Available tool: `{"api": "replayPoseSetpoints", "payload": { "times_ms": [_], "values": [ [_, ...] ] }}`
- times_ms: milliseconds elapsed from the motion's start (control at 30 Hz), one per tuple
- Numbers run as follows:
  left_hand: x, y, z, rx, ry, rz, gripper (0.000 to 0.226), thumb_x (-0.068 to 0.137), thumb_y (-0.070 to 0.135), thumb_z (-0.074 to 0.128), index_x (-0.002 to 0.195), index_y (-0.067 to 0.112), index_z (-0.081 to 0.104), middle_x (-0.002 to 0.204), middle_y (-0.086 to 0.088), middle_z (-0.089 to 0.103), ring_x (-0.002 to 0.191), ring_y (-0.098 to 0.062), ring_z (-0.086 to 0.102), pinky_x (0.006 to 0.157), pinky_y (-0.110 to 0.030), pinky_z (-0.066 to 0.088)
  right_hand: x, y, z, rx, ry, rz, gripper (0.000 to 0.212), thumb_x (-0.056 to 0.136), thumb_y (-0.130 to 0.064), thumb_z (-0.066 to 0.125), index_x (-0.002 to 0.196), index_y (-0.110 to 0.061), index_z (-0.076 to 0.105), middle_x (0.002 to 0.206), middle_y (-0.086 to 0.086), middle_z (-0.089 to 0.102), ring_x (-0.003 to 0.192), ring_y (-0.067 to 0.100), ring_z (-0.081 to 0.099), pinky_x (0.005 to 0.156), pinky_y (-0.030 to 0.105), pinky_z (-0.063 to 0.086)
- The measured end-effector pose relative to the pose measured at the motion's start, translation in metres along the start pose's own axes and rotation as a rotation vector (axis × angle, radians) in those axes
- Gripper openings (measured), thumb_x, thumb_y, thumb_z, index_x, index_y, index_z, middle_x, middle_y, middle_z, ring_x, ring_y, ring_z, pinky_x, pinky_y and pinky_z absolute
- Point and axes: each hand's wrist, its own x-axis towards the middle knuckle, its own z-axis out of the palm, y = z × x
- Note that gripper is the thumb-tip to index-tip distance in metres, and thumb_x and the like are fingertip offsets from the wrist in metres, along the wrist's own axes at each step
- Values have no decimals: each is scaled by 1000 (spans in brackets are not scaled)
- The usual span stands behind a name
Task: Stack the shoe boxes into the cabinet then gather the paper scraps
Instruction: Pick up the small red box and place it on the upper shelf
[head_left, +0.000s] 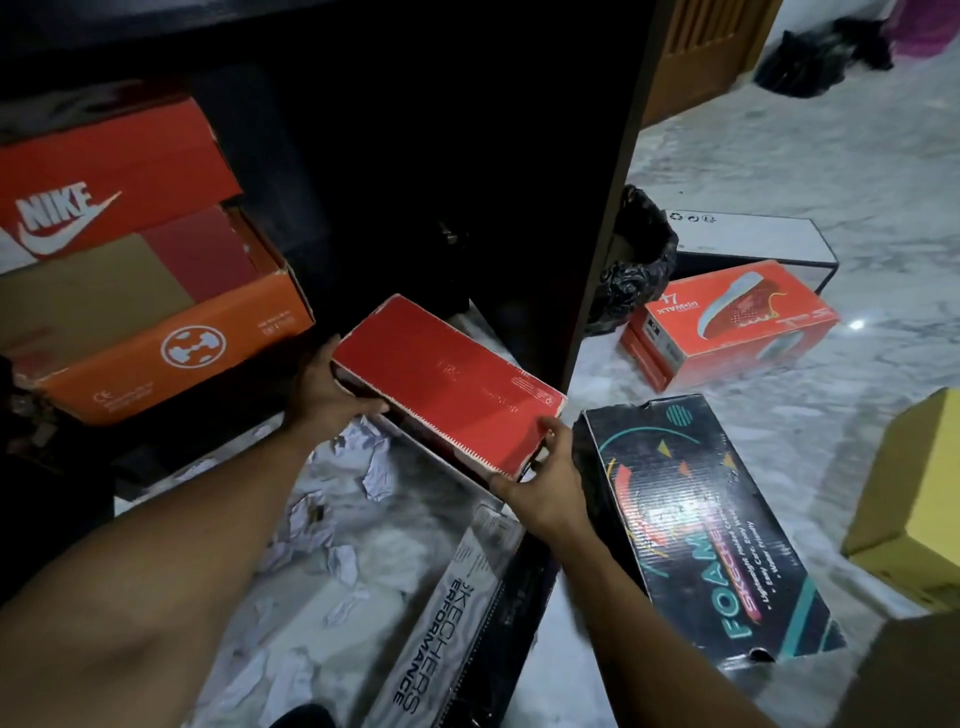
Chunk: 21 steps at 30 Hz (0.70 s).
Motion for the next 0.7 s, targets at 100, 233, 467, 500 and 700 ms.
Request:
{"api": "replayPoseSetpoints", "payload": {
  "times_ms": [100, 233, 467, 500, 700],
  "values": [
    [-33, -11, -25, -143, 124, -47, 124, 44, 20, 101, 150, 19, 36, 134, -5, 58, 117, -19, 58, 96, -38, 51, 4, -16, -1, 67, -56, -66, 89, 76, -15, 85, 141, -26, 26, 121, -22, 49, 109, 3, 55, 88, 16, 45],
    [-72, -16, -46, -252, 293, -145, 134, 39, 37, 100, 150, 21, 28, 135, 0, 57, 119, -16, 57, 100, -36, 48, 10, -27, 8, 133, -41, -76, 71, 76, -29, 85, 132, -19, 43, 131, -7, 55, 124, 13, 52, 104, 34, 46],
    [-106, -28, -53, -336, 471, -294, 86, 50, 23, 100, 116, 9, 46, 111, -6, 61, 102, -21, 63, 83, -27, 49, 8, -30, 17, 176, -184, -112, 83, 59, 5, 91, 133, -11, 54, 116, -5, 69, 105, 2, 67, 82, 18, 56],
    [-107, -31, -56, -337, 451, -313, 87, 49, 26, 100, 117, 9, 49, 112, -6, 64, 101, -20, 65, 85, -28, 51, 9, -28, 18, 139, -212, -118, 89, 56, 5, 92, 134, -13, 54, 116, -6, 70, 103, -2, 67, 81, 17, 55],
    [-117, -30, -57, -289, 383, -224, 68, 47, 22, 100, 102, 23, 59, 100, 8, 67, 92, -8, 63, 84, -22, 49, 11, -17, 23, -191, -198, -154, 119, 54, -8, 96, 150, -31, 30, 123, -14, 63, 109, 7, 61, 91, 26, 54]
  ]
}}
